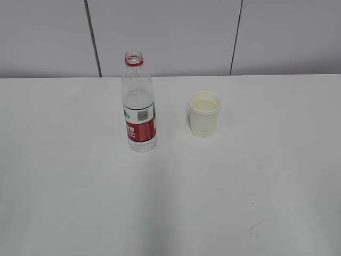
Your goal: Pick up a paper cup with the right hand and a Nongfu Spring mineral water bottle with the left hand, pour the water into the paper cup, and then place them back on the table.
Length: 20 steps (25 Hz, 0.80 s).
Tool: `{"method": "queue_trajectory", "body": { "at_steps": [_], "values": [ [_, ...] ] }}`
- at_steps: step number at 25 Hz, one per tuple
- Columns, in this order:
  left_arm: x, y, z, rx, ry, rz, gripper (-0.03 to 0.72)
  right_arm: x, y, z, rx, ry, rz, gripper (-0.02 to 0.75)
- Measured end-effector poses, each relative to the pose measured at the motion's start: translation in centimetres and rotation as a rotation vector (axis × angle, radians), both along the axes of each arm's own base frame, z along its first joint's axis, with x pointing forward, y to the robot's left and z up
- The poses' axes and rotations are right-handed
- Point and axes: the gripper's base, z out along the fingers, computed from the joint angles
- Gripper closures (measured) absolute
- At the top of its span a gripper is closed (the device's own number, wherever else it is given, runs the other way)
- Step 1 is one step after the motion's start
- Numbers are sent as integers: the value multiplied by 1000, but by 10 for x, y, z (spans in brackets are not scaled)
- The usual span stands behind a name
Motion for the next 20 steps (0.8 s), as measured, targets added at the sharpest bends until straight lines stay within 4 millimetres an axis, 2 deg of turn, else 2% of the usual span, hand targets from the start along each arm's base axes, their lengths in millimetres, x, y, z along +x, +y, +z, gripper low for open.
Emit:
{"method": "queue_trajectory", "body": {
  "at_steps": [20],
  "values": [
    [0, -1, 0, -7, 0, -5, 197, 0, 0, 0, -1, -3, -3, 188]
  ]
}}
